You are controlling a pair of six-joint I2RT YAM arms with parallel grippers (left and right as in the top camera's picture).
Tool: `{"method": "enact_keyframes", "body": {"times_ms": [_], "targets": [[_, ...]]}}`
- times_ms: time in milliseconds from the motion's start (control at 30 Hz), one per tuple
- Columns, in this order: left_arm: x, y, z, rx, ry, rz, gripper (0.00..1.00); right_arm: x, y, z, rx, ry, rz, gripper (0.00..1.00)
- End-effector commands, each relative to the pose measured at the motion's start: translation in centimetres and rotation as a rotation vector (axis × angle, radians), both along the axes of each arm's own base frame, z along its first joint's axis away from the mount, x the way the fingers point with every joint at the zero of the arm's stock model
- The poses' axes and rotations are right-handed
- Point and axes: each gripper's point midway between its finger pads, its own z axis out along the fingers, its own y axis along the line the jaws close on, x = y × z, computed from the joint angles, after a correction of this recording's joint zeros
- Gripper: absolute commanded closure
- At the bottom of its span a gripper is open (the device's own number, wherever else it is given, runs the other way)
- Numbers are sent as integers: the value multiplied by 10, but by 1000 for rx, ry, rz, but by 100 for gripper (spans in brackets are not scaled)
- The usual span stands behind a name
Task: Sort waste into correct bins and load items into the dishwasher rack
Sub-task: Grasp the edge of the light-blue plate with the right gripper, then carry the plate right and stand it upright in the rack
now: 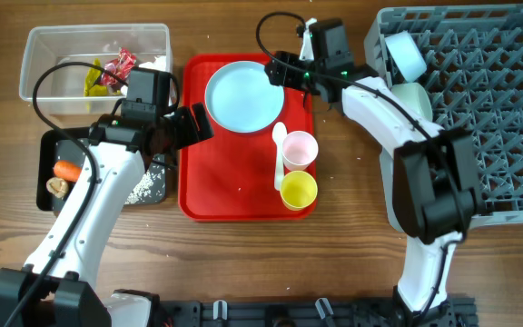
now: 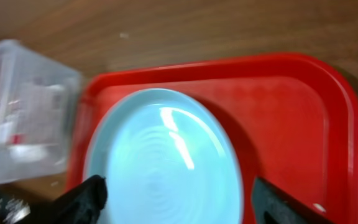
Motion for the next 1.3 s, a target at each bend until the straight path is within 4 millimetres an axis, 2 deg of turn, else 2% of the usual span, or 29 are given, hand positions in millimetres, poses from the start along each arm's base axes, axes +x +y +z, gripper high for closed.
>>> {"method": "enact_keyframes", "body": {"times_ms": [0,133,233,333,367,400,467,633,700,767,900,933,967,1100,1167,1267], "targets": [[3,1,7,13,-27,-7,0,10,-11,-30,-39,38,-88,30],[3,1,7,13,-27,-7,0,5,-10,-60,-48,97,-100,44],[0,2,6,20,-14,-5,0,-3,0,-83,-63,135,-80,55],[1,7,6,46,-17,8,0,-7,8,-91,-57,146,-74,74],[2,11,5,66,-21,19,0,-7,8,-91,-52,152,-81,87],[2,17,5,99,-24,36,0,-7,8,-91,-52,150,-80,95],[3,27,5,147,-28,62,0,-7,9,-91,-51,151,-80,96],[3,28,5,154,-29,66,0,-5,8,-85,-33,146,-72,96],[3,28,5,154,-29,66,0,3,1,-63,-8,112,-80,96],[3,28,5,154,-29,66,0,9,-7,-28,7,45,-49,96],[3,28,5,155,-29,66,0,17,-61,100,-27,-211,-59,96],[3,28,5,155,-29,66,0,14,-81,131,-58,-275,-88,96],[3,28,5,155,-29,66,0,10,-111,161,-108,-323,-173,96],[3,28,5,155,-29,66,0,-18,-238,247,-462,-495,-582,96],[3,28,5,155,-29,66,0,-39,-292,268,-663,-506,-763,96],[3,28,5,155,-29,66,0,-54,-332,271,-893,-457,-813,96]]}}
